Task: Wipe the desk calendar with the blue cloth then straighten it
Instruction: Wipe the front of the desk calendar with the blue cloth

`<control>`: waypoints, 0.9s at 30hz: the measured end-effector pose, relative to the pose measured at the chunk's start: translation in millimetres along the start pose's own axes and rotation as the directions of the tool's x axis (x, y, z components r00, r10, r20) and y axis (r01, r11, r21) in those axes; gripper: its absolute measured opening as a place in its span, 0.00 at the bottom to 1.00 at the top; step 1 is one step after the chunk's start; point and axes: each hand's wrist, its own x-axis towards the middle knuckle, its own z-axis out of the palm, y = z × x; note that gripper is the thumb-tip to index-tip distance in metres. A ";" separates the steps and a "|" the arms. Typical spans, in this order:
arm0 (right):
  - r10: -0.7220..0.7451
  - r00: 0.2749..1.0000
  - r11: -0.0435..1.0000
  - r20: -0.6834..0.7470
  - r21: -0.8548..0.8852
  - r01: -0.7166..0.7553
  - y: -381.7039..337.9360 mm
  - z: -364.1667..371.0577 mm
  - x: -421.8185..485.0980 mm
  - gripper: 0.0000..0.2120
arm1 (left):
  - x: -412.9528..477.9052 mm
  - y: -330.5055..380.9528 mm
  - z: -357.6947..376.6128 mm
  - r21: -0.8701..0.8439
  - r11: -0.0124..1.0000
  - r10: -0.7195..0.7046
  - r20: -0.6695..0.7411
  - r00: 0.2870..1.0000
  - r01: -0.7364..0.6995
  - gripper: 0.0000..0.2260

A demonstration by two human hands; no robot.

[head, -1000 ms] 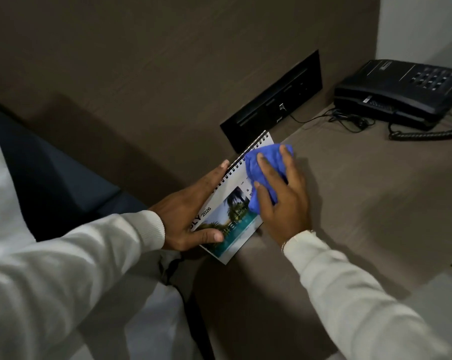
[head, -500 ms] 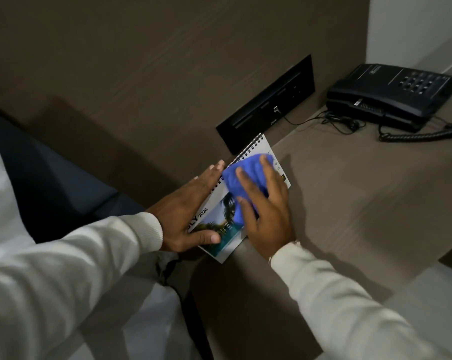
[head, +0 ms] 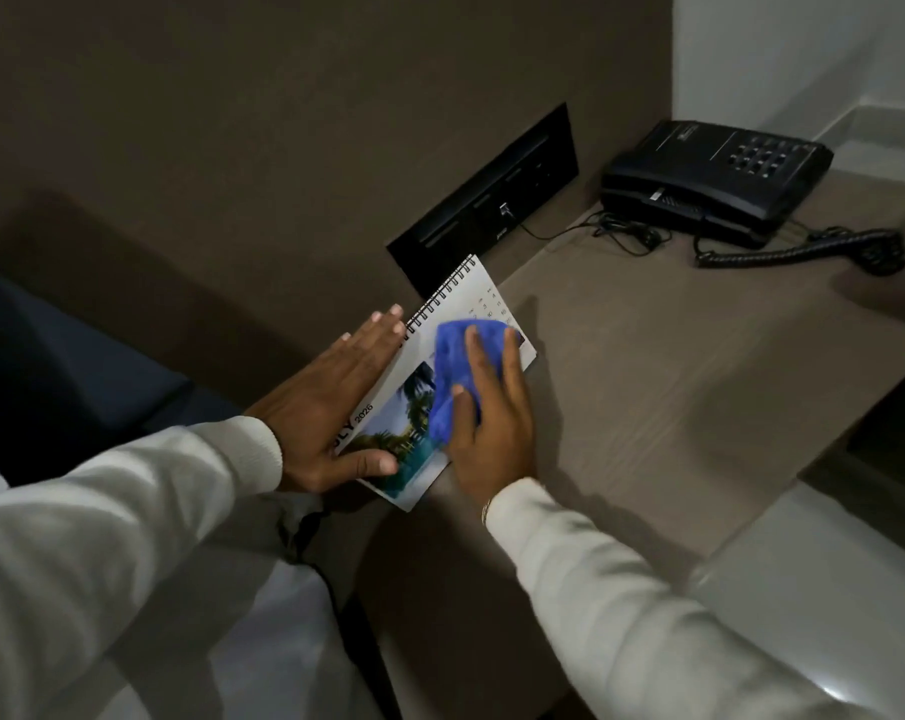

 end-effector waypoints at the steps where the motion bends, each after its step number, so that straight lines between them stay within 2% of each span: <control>1: 0.074 0.997 0.997 -0.032 0.018 -0.074 0.0 -0.3 5.1 0.24 | 0.1 0.1 -0.5 0.002 1.000 -0.001 0.004 1.000 0.001 0.50; 3: 0.203 0.977 0.979 -0.059 0.039 -0.201 -4.0 1.5 2.9 0.25 | 0.8 0.4 -1.5 -0.006 1.000 -0.002 0.012 1.000 0.002 0.50; 5: 0.239 0.968 0.971 -0.075 0.040 -0.236 -8.6 9.0 -15.1 0.25 | 0.8 0.0 -1.9 -0.015 1.000 0.000 0.009 1.000 0.000 0.49; 10: 0.211 0.977 0.973 -0.007 0.097 -0.209 -20.1 23.9 -53.8 0.26 | 0.7 -2.8 0.7 -0.004 1.000 0.000 0.012 1.000 0.000 0.50; 15: 0.127 0.990 0.982 -0.063 0.151 -0.117 -19.1 7.0 -2.2 0.25 | 0.7 -3.5 1.9 0.009 1.000 0.006 -0.002 1.000 -0.006 0.49; 18: 0.185 0.982 0.981 0.025 0.059 -0.186 -10.5 0.2 21.4 0.26 | 1.8 -3.8 0.9 -0.006 1.000 0.000 0.000 1.000 0.000 0.50; 22: 0.213 0.977 0.977 -0.018 0.025 -0.213 -8.4 10.1 -21.3 0.25 | 1.7 -4.0 1.3 -0.003 1.000 0.000 0.002 1.000 0.000 0.50; 24: 0.202 0.979 0.979 0.013 -0.001 -0.202 -9.7 16.8 -42.3 0.26 | 2.2 -4.9 3.2 -0.006 1.000 0.007 -0.007 1.000 -0.007 0.50; 27: 0.182 0.980 0.979 0.077 0.079 -0.188 -14.7 18.0 -51.7 0.27 | 2.1 -6.6 5.3 -0.008 1.000 0.016 -0.016 1.000 -0.017 0.49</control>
